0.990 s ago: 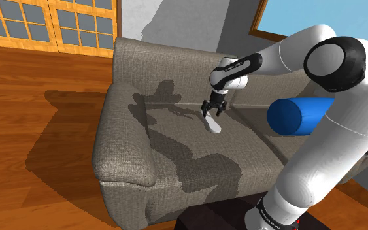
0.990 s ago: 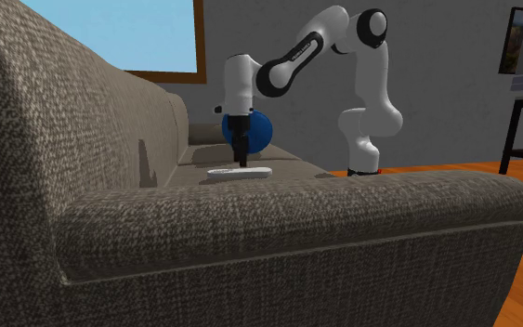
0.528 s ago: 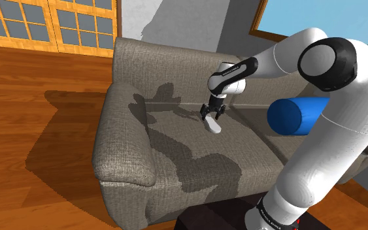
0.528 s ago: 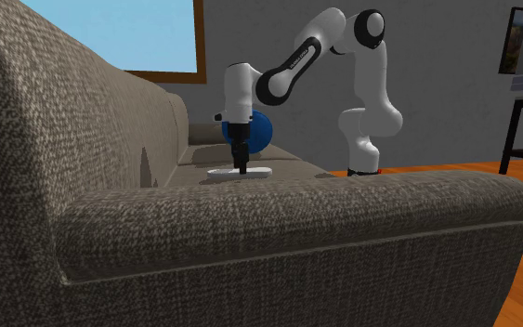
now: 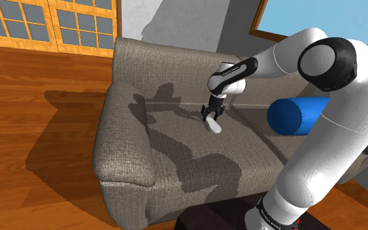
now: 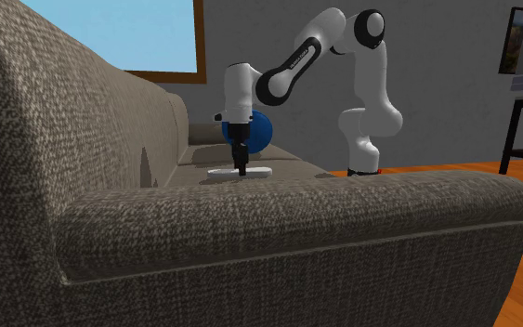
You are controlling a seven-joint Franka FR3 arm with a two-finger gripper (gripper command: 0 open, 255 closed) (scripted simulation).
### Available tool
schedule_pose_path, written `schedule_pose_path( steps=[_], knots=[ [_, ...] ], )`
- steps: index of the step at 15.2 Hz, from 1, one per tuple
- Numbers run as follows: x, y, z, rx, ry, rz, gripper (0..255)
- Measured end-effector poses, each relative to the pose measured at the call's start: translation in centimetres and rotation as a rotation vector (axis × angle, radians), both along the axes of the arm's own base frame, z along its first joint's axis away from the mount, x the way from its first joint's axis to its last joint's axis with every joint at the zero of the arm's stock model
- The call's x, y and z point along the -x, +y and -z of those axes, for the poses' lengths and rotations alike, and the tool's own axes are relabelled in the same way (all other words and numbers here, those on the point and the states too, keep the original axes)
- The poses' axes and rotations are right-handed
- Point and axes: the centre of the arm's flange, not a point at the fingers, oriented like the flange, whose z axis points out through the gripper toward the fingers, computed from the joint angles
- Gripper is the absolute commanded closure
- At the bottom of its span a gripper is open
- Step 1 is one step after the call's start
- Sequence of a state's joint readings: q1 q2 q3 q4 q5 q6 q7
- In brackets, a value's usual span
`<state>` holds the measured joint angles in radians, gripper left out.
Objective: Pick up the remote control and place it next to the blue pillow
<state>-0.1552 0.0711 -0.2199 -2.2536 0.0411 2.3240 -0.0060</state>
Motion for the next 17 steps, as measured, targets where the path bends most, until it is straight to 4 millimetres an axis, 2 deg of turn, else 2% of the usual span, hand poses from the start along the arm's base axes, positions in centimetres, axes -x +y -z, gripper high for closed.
schedule_pose_path(
  steps=[7,17],
  knots=[
    [0.0,0.0,-0.2,0.0,0.0,0.0,255],
    [-0.1,0.0,-5.2,0.0,0.0,0.0,255]
  ],
)
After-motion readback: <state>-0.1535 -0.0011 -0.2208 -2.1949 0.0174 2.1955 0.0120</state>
